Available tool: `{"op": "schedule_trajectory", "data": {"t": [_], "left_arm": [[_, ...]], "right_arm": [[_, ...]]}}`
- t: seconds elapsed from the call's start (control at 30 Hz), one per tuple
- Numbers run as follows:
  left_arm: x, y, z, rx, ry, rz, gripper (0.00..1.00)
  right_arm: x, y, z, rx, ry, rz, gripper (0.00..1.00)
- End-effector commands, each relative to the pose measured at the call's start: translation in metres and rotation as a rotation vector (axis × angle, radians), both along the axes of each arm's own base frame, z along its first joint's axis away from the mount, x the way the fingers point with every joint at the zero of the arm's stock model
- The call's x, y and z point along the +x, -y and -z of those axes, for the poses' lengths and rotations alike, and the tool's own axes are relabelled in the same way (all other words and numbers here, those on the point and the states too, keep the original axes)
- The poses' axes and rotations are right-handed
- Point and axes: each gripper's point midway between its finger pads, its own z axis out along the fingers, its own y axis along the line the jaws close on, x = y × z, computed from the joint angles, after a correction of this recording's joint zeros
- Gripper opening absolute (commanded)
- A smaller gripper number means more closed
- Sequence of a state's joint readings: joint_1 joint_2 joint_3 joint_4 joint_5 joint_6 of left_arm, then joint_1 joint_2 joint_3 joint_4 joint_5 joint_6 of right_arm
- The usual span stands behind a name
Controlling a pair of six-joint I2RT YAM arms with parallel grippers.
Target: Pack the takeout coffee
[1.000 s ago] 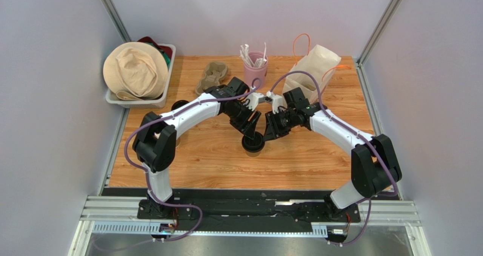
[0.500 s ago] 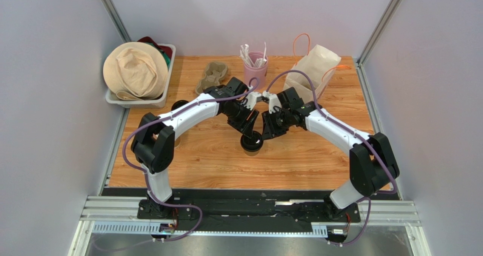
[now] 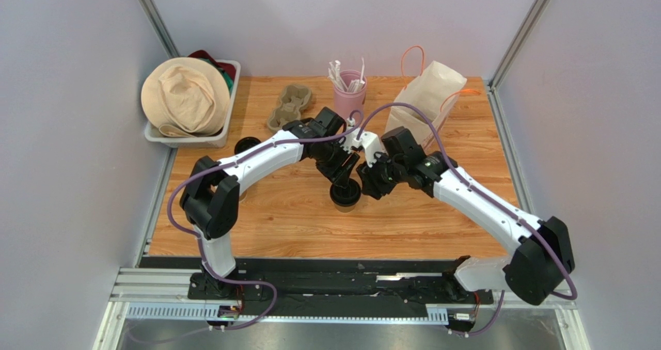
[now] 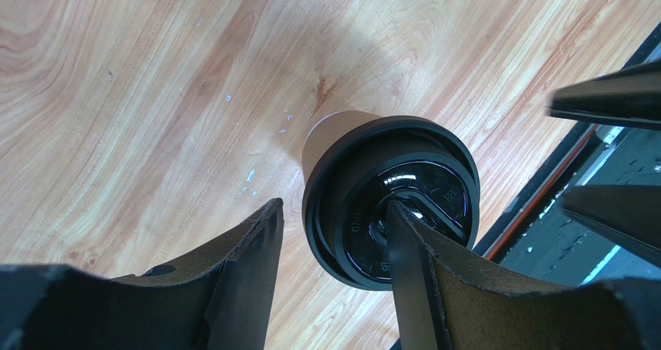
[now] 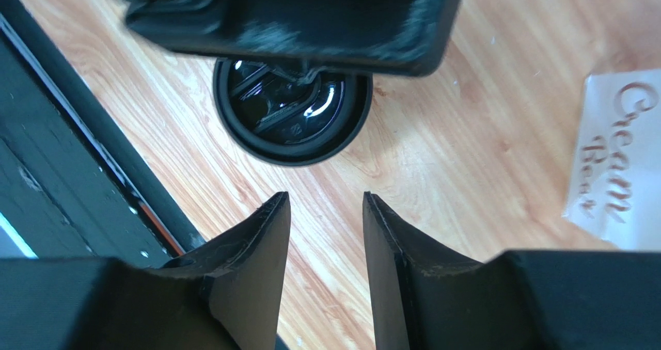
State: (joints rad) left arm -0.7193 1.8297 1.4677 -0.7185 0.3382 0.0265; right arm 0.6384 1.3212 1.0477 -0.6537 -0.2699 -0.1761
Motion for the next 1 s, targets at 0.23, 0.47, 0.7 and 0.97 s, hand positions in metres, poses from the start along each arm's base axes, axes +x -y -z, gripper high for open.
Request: {"op": "schedule_trajectory", "data": {"t": [0.23, 0.47, 0.7, 0.97], "left_arm": [[-0.001, -0.025, 0.051, 0.192, -0.006, 0.046, 0.59], [0.0, -0.02, 0.046, 0.172, -0.01, 0.064, 0.59], [-0.001, -0.023, 0.046, 0.18, -0.002, 0.069, 0.59], [0.002, -0.027, 0.044, 0.185, 0.015, 0.061, 0.59]], "right_arm": [[-0.005, 0.018, -0.008, -0.197, 0.423, -0.269, 0.5], [-0.008, 0.02, -0.003, -0.426, 0.786, -0.423, 0.56], [-0.01, 0.0, 0.002, -0.539, 1.161, -0.526, 0.56], [-0.041, -0.032, 0.011, -0.441, 1.422, -0.609, 0.52]]}}
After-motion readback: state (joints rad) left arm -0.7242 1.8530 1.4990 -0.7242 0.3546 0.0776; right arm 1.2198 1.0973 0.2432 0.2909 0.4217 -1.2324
